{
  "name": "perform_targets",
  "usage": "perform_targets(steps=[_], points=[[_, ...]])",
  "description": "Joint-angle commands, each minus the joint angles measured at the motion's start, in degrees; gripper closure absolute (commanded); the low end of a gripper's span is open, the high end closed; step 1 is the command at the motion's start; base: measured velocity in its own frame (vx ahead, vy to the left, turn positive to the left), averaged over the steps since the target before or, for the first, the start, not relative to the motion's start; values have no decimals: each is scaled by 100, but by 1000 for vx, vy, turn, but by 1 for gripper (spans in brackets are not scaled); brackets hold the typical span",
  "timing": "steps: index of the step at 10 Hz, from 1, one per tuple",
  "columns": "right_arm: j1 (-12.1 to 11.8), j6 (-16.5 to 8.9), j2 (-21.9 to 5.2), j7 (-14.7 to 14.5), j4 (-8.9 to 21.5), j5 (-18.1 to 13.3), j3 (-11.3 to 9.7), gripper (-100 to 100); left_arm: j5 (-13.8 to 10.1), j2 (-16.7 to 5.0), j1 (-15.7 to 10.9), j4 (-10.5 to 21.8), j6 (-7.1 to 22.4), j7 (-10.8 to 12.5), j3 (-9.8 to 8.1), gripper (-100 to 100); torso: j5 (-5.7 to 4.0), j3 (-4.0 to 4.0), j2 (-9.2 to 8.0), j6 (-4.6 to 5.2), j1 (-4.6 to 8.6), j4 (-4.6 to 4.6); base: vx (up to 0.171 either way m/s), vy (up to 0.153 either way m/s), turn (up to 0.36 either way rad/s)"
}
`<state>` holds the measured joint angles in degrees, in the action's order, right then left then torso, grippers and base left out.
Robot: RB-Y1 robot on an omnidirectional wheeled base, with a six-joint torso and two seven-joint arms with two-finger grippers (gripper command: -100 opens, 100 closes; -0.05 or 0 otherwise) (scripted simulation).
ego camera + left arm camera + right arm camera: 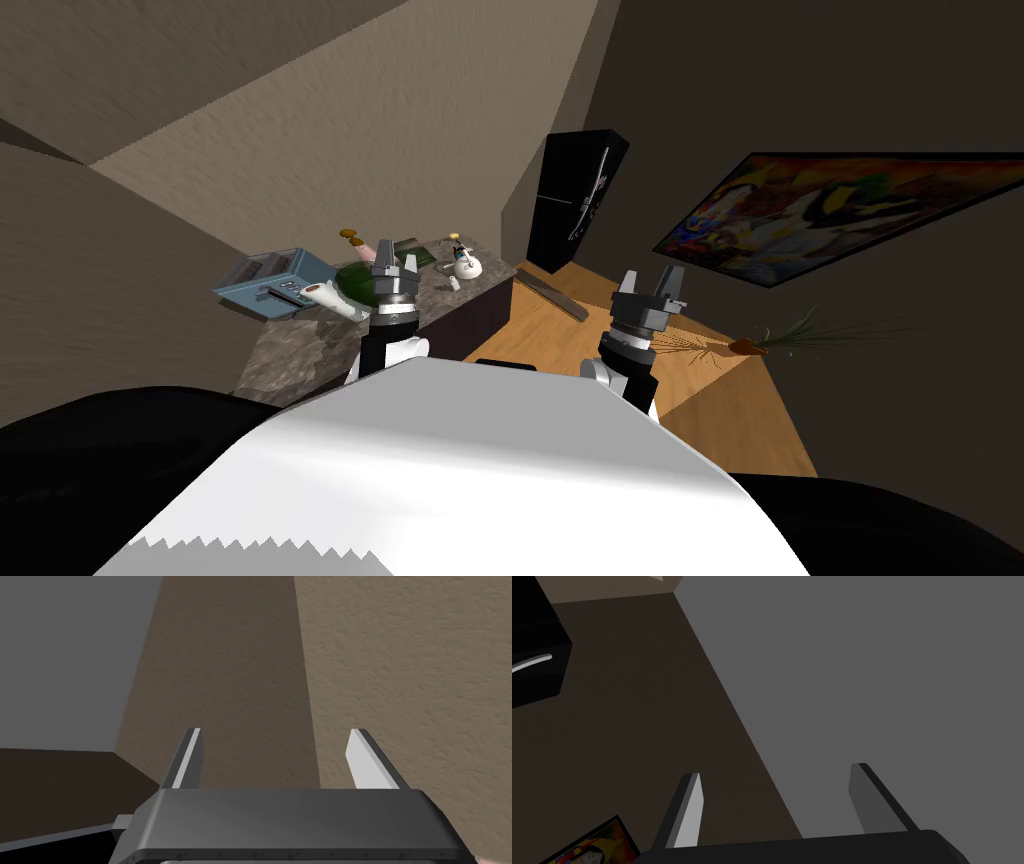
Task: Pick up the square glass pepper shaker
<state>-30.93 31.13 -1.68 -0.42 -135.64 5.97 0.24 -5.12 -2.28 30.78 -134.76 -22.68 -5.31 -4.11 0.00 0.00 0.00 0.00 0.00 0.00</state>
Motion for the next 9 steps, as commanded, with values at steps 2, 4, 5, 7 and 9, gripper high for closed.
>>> perform_targets(steps=[2, 4, 5, 7, 9], points=[[1, 0, 0, 0, 0, 0, 0, 0, -1, -309, 199, 72, 97, -42, -30, -100, 1, -1, -3, 2, -5, 0, -5, 20, -144], [0, 0, 0, 0, 0, 0, 0, 0, 2, -517, 391, 148, 196, -81, -59, -100, 4, -2, -3, 0, -15, 0, -6, 39, -125], [0, 0, 0, 0, 0, 0, 0, 0, 5, -622, 502, 194, 254, -102, -76, -100, 4, -2, -4, 1, -18, 1, -6, 42, -188], [0, 0, 0, 0, 0, 0, 0, 0, 12, -823, 746, 300, 384, -148, -113, -100, 4, -3, -5, 0, -18, 1, -11, 42, -183], [0, 0, -1, 0, 0, 0, 0, 0, 21, -1020, 1008, 418, 525, -198, -154, -100, 5, -3, -5, 1, -21, 1, -5, 49, -201]])
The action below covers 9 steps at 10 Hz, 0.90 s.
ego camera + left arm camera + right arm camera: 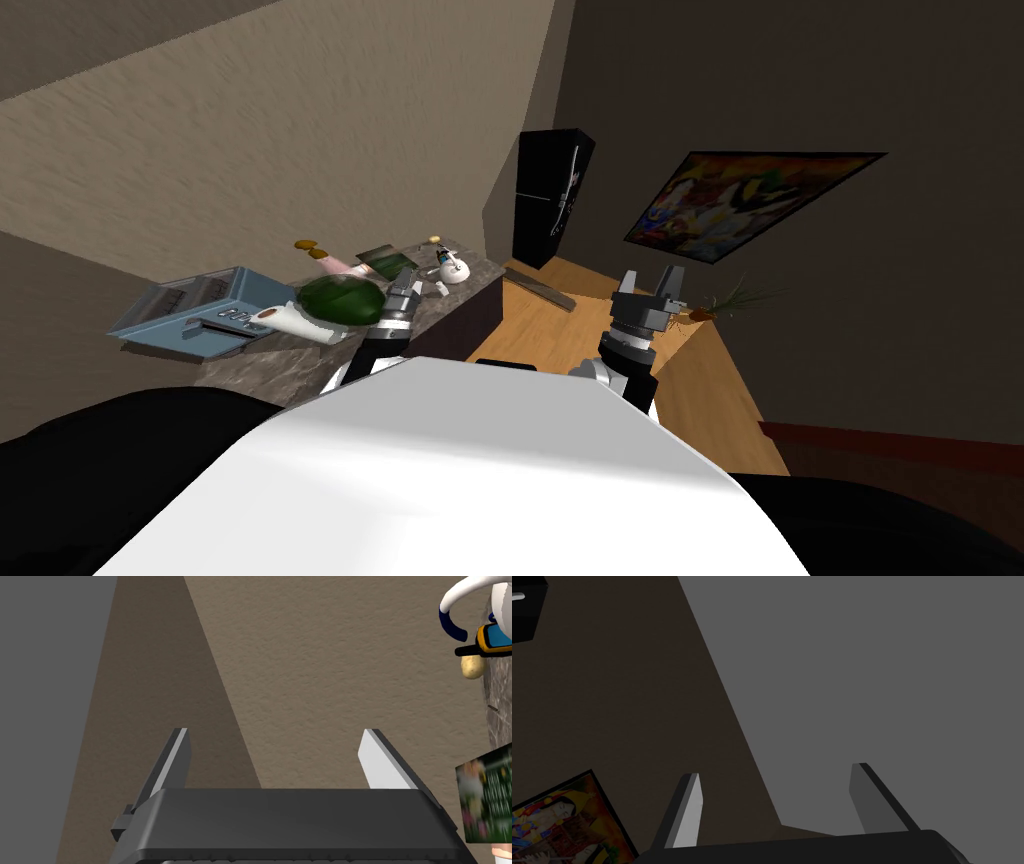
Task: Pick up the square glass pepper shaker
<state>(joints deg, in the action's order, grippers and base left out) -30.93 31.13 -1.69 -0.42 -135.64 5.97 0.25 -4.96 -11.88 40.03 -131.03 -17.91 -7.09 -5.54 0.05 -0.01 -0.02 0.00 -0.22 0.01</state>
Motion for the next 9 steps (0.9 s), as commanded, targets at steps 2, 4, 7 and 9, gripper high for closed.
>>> perform_targets(steps=[2, 4, 7, 9], points=[[0, 0, 0, 0, 0, 0, 0, 0, 14, -263, 352, 168, 191, -73, -53, -100, 0, 0, 0, 0, 0, 0, -8, 47, -193], [0, 0, 0, 0, 0, 0, 0, 0, 23, -473, 619, 290, 331, -128, -96, -100, 0, -1, -2, 1, 0, 1, -13, 47, -221], [0, 0, 0, 0, 0, 0, 0, 0, 41, -813, 983, 469, 525, -203, -157, -100, 0, 0, 1, -2, -2, 0, -8, 50, -184], [0, 0, 0, 0, 0, 0, 0, 0, 64, -1076, 1181, 588, 647, -234, -190, -100, 0, 1, 3, -1, 1, 0, -4, 44, -164]])
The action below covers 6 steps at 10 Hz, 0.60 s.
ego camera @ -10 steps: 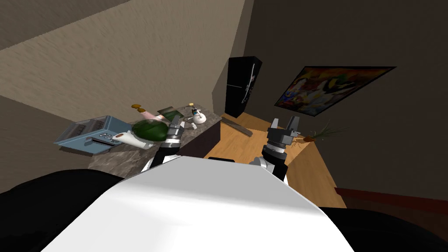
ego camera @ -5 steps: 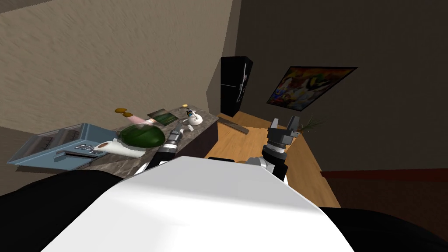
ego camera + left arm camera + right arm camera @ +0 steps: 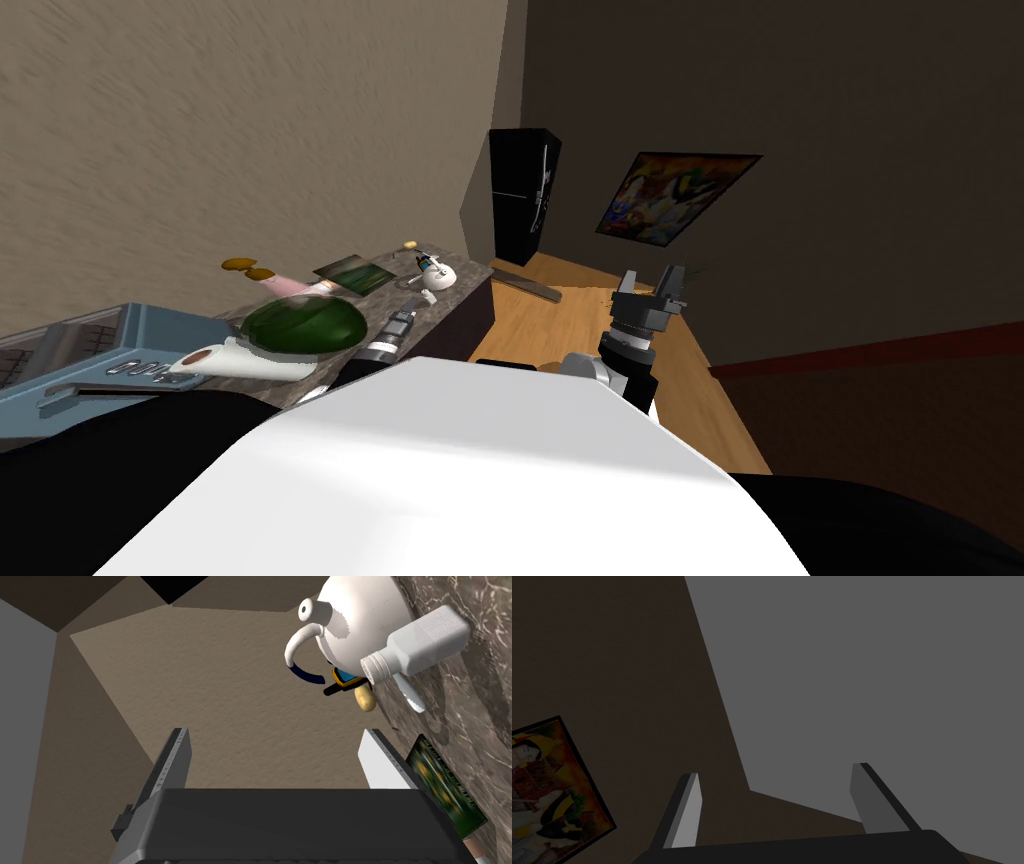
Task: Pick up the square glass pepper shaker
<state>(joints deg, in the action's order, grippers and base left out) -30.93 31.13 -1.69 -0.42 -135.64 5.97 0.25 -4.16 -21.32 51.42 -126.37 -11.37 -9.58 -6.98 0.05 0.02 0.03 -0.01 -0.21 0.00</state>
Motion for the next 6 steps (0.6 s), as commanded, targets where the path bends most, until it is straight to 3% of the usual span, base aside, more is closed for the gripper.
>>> perform_targets(steps=[1, 6], points=[[0, 0, 0, 0, 0, 0, 0, 0, 1, -281, 125, 182, 53, 8, -59, -100, 0, 0, 0, 0, 0, 0, 4, 38, -146], [-1, 0, 0, 0, 0, 0, 0, 0, 161, -1140, 356, 501, 354, 81, -89, -100, -1, 8, 13, -1, 6, -3, 20, 29, -121]])
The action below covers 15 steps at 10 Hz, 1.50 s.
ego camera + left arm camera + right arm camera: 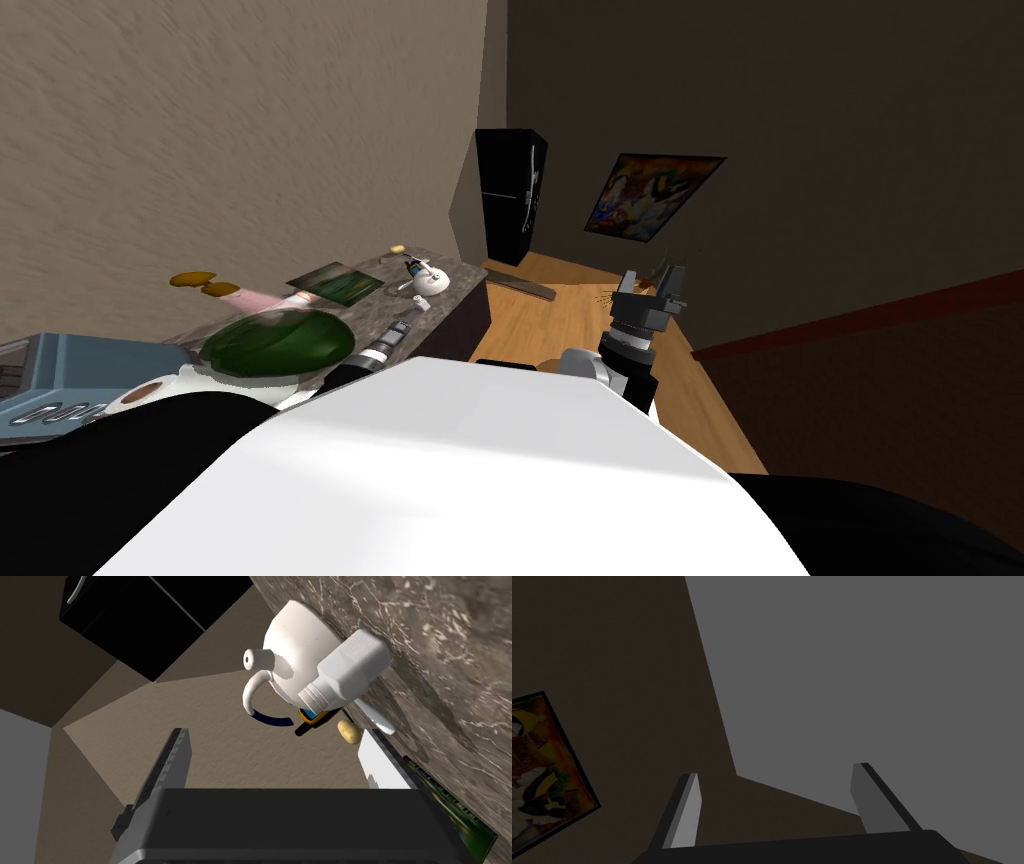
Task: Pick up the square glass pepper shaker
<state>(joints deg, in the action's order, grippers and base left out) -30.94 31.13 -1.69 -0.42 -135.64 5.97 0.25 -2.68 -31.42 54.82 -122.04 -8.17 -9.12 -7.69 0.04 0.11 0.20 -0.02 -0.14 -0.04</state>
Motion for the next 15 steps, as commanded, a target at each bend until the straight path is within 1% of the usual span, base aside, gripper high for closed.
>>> perform_targets(steps=[1, 3, 4, 5, 6, 7, 8, 9, 10, 11, 12, 13, 14, 15], points=[[0, 0, 0, 0, 0, 0, 0, 0, 13, -179, 16, 69, 33, 35, -17, -100, 0, 0, 0, 0, 0, 0, 24, 17, -25], [0, 0, 0, 0, 0, 0, 0, 0, 109, -566, 40, 207, 161, 111, -13, -100, -2, -1, -2, 0, 7, 0, 25, 11, -79], [0, 0, 0, 0, 0, 0, 0, 0, 109, -605, 40, 207, 161, 111, -13, -100, -1, 0, 0, 1, 6, 0, 25, 13, -32], [0, 0, 0, 0, 0, 0, 0, 0, 161, -828, 44, 278, 228, 156, -9, -100, -1, 0, -1, -2, 7, 0, 30, 14, -42], [0, 0, 0, 0, 0, 0, 0, 0, 217, -990, 43, 350, 295, 205, -3, -100, -1, 1, 1, -1, 7, 0, 35, 17, -86], [0, 0, 0, 0, 0, 0, 0, 0, 217, -1058, 43, 350, 295, 205, -3, -100, -1, 2, 3, 0, 5, -1, 26, 12, -33], [0, 0, 0, 0, 0, 0, 0, 0, 273, -1282, 40, 421, 363, 256, 3, -100, -1, 1, 1, -2, 8, 0, 27, 8, -48], [0, 0, 0, 0, 0, 0, 0, 0, 331, -1449, 34, 492, 431, 309, 10, -100, -2, 1, 1, -1, 9, 0, 40, 10, -77], [0, 0, 0, 0, 0, 0, 0, 0, 331, -1532, 34, 492, 431, 309, 10, -100, -2, 3, 5, 0, 8, -1, 34, 14, -26], [0, 0, 0, 0, 0, 0, 0, 0, 389, -1764, 27, 561, 499, 363, 18, -100, -1, 2, 4, -2, 8, -1, 28, 10, -39], [0, 0, 0, 0, 0, 0, 0, 0, 446, -1947, 19, 628, 565, 417, 26, -100, -2, 1, 2, -1, 9, -1, 34, 13, -60], [0, 0, 0, 0, 0, 0, 0, 0, 446, -2017, 19, 628, 565, 417, 26, -100, -1, 2, 4, -1, 8, -1, 29, 12, -33], [0, 0, 0, 0, 0, 0, 0, 0, 502, -2239, 9, 692, 629, 471, 35, -100, -1, 1, 2, -2, 9, -1, 28, 7, -42], [0, 0, 0, 0, 0, 0, 0, 0, 556, -2407, -2, 754, 691, 524, 43, -100, -2, 1, 2, -1, 10, -1, 33, 12, -74]])
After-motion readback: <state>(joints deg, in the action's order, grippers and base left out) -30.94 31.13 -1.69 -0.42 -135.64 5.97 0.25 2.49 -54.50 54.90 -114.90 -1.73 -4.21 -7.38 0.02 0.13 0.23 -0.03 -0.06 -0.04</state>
